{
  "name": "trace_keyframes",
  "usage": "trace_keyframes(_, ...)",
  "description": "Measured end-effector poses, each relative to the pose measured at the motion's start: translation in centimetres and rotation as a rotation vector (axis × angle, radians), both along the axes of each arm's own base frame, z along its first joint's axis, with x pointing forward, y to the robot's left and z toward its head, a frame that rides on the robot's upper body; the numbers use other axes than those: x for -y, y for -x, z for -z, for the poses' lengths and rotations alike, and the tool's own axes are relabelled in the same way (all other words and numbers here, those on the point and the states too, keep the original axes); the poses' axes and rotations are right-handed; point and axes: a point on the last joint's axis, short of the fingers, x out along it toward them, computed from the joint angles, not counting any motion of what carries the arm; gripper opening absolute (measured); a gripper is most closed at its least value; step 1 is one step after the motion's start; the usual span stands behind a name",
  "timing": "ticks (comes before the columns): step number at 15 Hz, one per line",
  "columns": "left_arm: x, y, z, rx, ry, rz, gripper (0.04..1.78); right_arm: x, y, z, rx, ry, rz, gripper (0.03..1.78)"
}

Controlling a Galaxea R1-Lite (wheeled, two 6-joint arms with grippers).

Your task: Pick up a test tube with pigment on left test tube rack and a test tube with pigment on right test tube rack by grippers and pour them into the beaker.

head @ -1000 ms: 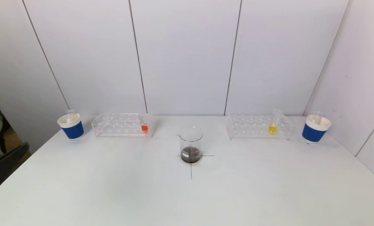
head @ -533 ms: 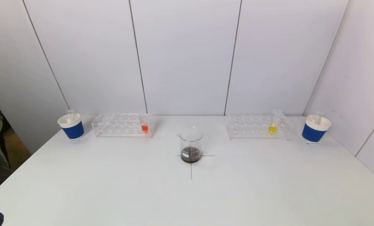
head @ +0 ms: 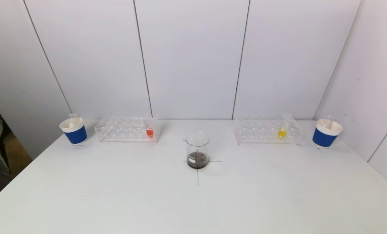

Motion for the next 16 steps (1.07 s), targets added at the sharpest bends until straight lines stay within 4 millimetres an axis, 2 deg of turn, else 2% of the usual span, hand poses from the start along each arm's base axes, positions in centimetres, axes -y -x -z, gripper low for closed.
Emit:
trace_keyframes(3,0.03,-0.17,0.98,-0.019,0.004,0.013,1.76,0.0,0.0,0.0,0.0,0.0,0.0,1.77)
trace_keyframes(16,0.03,-0.22,1.16,-0.023,0.014,0.013,1.76,0.0,0.0,-0.02,0.001,0.003,0.0,1.77)
